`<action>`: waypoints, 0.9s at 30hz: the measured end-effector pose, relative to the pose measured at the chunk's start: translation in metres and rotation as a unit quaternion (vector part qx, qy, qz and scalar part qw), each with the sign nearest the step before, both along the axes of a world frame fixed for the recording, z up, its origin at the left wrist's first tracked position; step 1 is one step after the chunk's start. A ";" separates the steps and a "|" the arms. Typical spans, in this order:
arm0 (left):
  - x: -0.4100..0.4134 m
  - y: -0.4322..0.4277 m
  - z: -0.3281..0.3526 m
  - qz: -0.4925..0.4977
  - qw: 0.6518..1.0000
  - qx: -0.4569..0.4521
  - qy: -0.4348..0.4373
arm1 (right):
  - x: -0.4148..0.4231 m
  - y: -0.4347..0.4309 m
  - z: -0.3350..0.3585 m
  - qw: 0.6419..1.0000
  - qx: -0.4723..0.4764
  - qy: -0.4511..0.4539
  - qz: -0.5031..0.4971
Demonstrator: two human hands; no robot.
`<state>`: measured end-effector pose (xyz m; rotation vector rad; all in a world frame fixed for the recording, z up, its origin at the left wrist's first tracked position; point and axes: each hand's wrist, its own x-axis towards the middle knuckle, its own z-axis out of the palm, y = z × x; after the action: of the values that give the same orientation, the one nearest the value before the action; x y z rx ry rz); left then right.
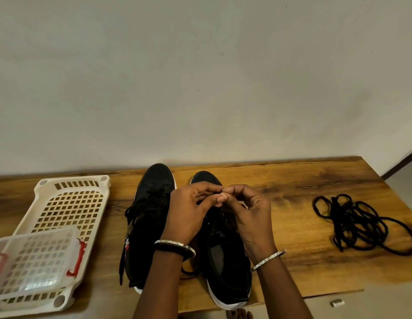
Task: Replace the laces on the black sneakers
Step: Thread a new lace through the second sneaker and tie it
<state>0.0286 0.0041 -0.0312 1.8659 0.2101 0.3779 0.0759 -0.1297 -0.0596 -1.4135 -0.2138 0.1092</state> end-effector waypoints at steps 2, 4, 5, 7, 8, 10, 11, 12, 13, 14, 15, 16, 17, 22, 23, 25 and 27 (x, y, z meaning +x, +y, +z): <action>-0.001 0.002 0.000 0.007 1.000 0.000 0.008 | 0.000 -0.001 0.000 1.000 -0.021 -0.003 -0.004; -0.001 0.004 -0.004 0.040 0.999 0.031 0.005 | 0.001 -0.002 0.002 1.000 -0.022 0.020 0.000; -0.001 0.005 -0.005 0.065 0.997 0.042 0.001 | 0.001 -0.002 0.001 0.999 -0.032 0.028 0.003; 0.001 0.007 -0.006 0.119 0.992 0.047 -0.009 | 0.001 -0.003 0.003 0.996 -0.077 0.039 0.003; 0.002 0.007 -0.005 0.142 0.989 0.048 -0.016 | 0.001 -0.004 0.004 0.993 -0.109 0.042 0.004; 0.004 0.005 -0.005 0.171 0.982 0.069 -0.026 | 0.001 -0.005 0.006 0.979 -0.200 0.029 0.019; 0.005 0.004 -0.006 0.176 0.980 0.087 -0.027 | 0.001 -0.005 0.006 0.966 -0.255 0.019 0.030; 0.006 0.003 -0.007 0.174 0.979 0.100 -0.024 | 0.002 -0.006 0.006 0.954 -0.297 0.009 0.037; 0.007 0.002 -0.009 0.165 0.980 0.109 -0.019 | 0.003 -0.007 0.007 0.946 -0.321 0.004 0.039; 0.007 0.000 -0.011 0.153 0.981 0.114 -0.014 | 0.003 -0.008 0.008 0.943 -0.331 0.003 0.042; 0.007 -0.001 -0.013 0.142 0.982 0.122 -0.007 | 0.003 -0.008 0.009 0.939 -0.340 -0.001 0.047; 0.007 -0.003 -0.015 0.134 0.981 0.138 0.007 | 0.003 -0.009 0.011 0.935 -0.351 -0.009 0.053; 0.007 -0.005 -0.017 0.131 0.977 0.167 0.029 | 0.002 -0.008 0.014 0.930 -0.363 -0.021 0.057; 0.009 -0.016 -0.016 0.167 0.946 0.255 0.109 | 0.004 -0.013 0.018 0.910 -0.404 -0.089 0.028; 0.009 -0.018 -0.016 0.174 0.944 0.256 0.110 | 0.006 -0.016 0.017 0.911 -0.400 -0.100 0.021; 0.011 -0.020 -0.019 0.175 0.946 0.248 0.114 | 0.009 -0.021 0.012 0.928 -0.362 -0.089 0.019; 0.012 -0.022 -0.023 0.166 0.948 0.244 0.123 | 0.010 -0.024 0.011 0.946 -0.313 -0.069 0.044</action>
<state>0.0409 -0.0179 -0.0546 2.3743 0.6562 0.4540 0.0863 -0.1532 -0.0483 -2.0489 -0.3794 0.1608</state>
